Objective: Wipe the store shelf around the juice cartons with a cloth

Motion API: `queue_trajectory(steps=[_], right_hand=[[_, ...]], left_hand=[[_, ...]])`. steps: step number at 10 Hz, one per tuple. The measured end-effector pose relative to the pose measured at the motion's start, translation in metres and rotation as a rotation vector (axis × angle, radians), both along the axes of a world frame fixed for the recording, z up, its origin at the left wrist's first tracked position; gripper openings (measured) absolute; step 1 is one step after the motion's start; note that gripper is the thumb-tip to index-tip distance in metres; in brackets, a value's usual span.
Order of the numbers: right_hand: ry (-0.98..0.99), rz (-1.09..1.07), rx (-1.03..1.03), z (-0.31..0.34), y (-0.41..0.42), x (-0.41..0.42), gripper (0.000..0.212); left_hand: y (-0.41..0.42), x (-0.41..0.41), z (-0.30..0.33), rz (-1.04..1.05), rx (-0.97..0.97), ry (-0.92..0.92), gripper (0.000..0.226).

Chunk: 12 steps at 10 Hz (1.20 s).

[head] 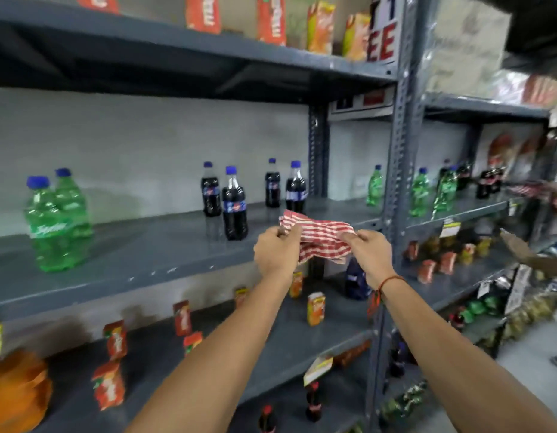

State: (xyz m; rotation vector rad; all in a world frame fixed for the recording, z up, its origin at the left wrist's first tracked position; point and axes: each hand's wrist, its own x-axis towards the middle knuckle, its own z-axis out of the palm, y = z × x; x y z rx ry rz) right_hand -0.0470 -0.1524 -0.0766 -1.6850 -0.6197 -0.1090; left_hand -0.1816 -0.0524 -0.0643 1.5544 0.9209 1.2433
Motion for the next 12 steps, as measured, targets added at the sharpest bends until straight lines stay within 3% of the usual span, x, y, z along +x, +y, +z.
queue_trajectory(steps=[2,4,5,8,10,12], right_hand=[[-0.070,-0.078,-0.076,0.036,0.008,0.119,0.047],[-0.143,-0.032,-0.207,0.048,0.047,0.182,0.017],[-0.204,-0.016,-0.252,0.047,0.064,0.196,0.016],[-0.394,-0.058,-0.467,0.040,0.077,0.205,0.023],[-0.595,-0.169,-0.563,0.038,0.063,0.187,0.029],[-0.724,-0.166,-0.283,0.037,0.046,0.129,0.037]], left_hand=[[0.012,0.114,0.035,-0.044,0.099,0.119,0.026],[0.048,0.163,0.042,0.070,0.322,0.340,0.034],[0.059,0.175,0.042,0.116,0.391,0.427,0.017],[0.064,0.186,0.036,0.143,0.572,0.682,0.013],[0.051,0.155,0.040,0.158,0.675,0.647,0.020],[0.038,0.087,0.047,0.225,0.723,0.622,0.026]])
